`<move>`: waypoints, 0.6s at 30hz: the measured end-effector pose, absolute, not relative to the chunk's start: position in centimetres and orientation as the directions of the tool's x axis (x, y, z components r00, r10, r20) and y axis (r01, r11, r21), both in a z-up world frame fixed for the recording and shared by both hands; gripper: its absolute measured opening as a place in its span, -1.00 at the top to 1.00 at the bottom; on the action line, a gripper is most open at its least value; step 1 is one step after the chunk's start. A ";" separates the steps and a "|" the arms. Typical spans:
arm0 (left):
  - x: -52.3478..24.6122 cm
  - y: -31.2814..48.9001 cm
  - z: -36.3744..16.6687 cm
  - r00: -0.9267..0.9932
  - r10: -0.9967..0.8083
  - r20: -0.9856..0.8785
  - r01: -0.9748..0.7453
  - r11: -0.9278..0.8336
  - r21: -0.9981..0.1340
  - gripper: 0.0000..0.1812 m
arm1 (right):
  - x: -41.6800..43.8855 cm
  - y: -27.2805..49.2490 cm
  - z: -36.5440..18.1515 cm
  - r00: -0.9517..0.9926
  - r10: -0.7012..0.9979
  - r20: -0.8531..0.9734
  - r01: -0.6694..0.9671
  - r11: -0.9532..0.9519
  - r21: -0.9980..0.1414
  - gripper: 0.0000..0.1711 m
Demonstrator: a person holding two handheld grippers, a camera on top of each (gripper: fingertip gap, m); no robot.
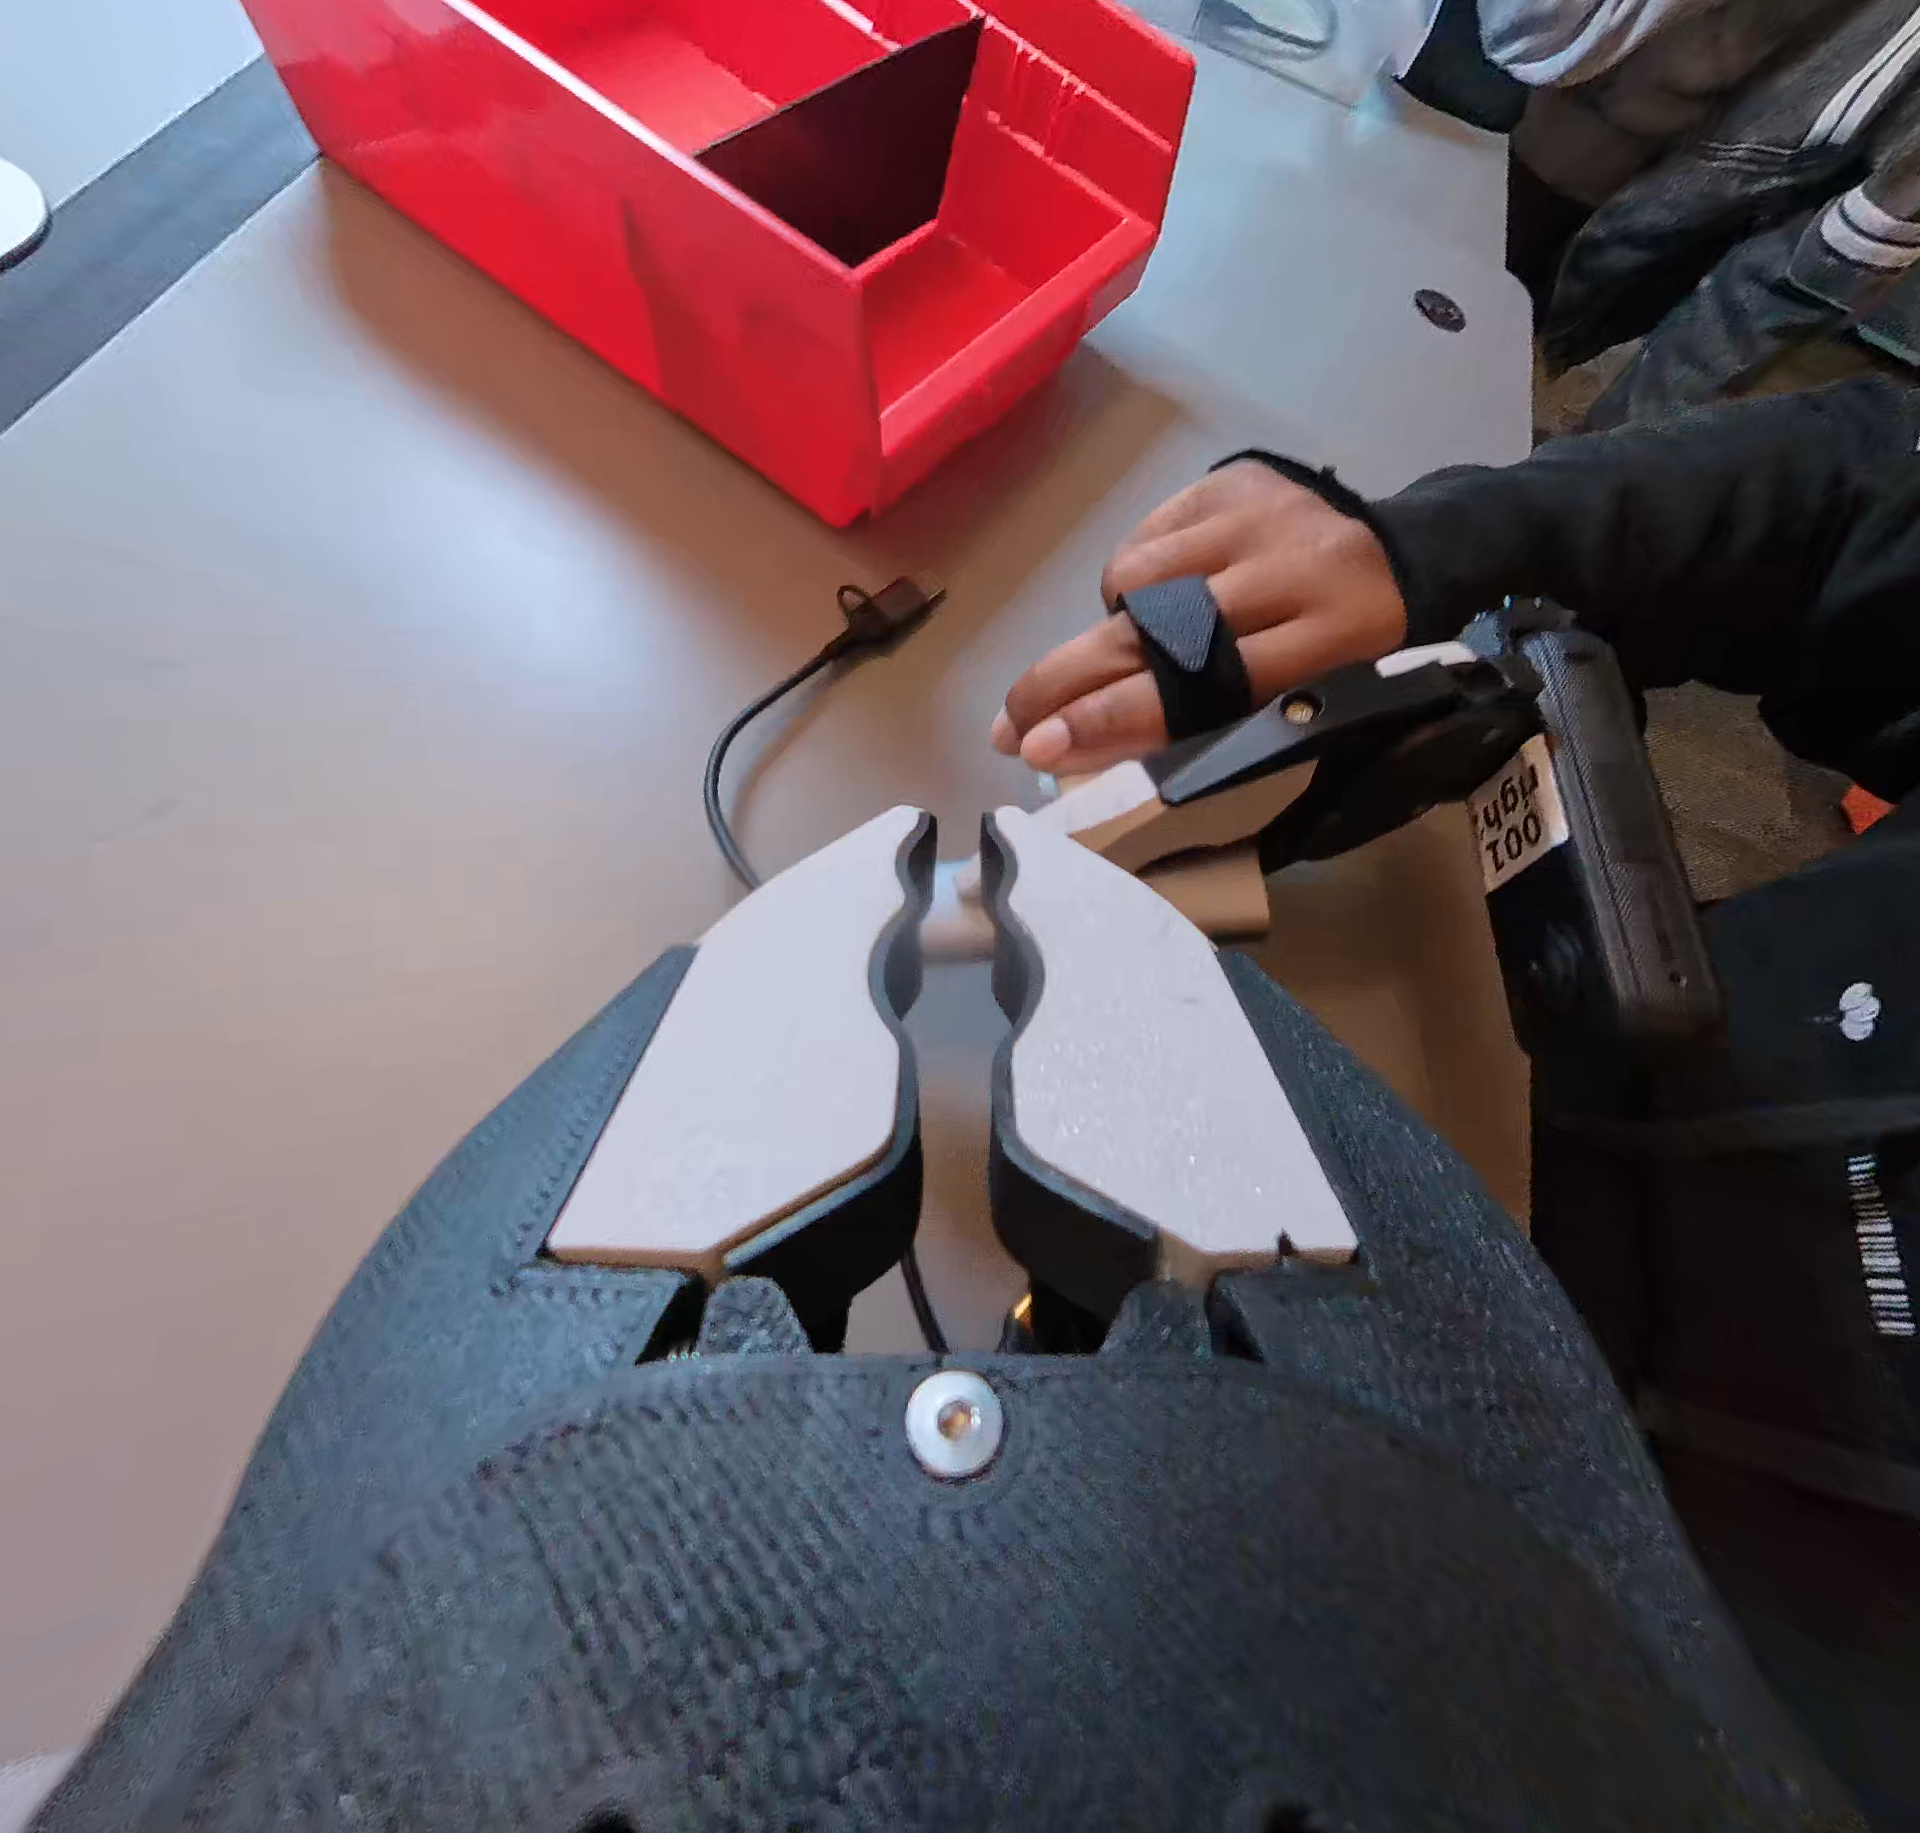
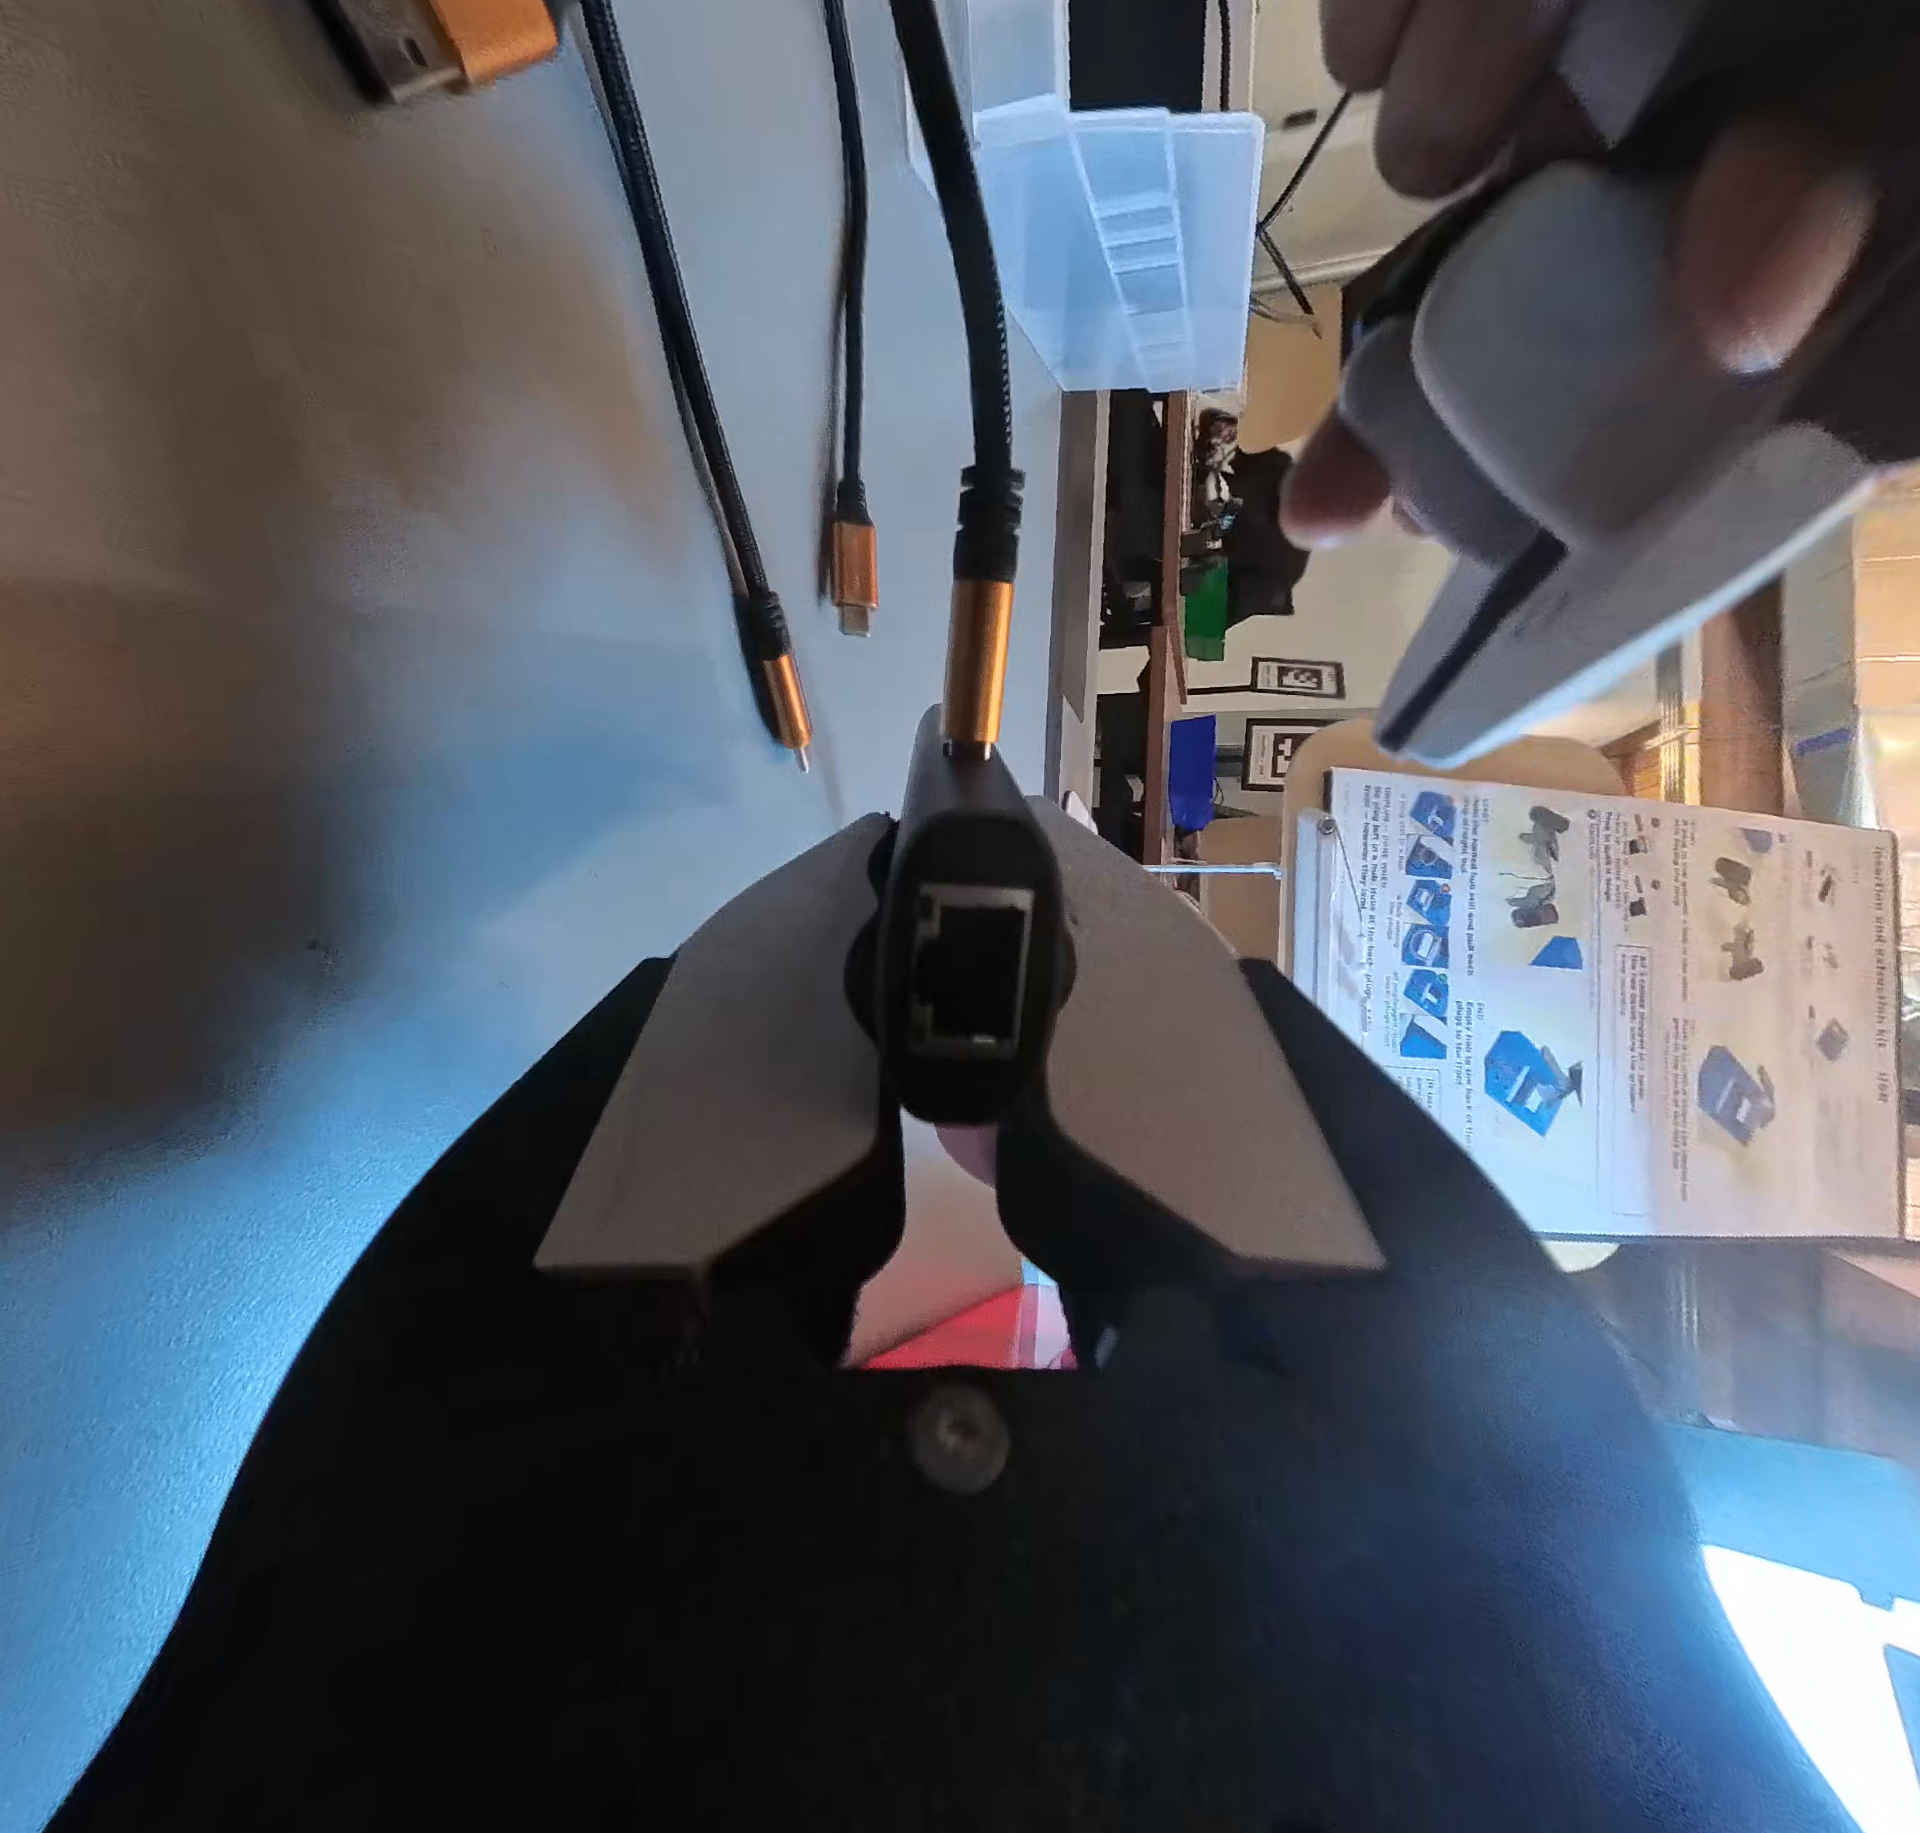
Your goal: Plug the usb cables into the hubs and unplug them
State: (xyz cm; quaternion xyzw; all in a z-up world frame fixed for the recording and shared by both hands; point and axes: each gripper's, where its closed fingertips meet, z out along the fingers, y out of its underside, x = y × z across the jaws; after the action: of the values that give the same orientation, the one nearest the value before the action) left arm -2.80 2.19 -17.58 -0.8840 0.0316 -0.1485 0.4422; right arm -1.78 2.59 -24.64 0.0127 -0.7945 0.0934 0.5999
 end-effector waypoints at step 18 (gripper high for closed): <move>-1.1 -8.8 -29.8 0.735 -0.678 0.032 -0.651 -0.718 -0.246 0.65 | -0.3 2.1 -25.5 -0.340 0.025 0.940 -0.258 0.959 -0.119 0.80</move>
State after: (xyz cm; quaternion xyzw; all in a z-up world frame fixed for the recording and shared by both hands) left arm -1.11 -8.85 -29.75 -0.9248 0.3592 -0.0597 0.1098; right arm -0.32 2.05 -25.52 0.0719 -0.8091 0.1241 0.5700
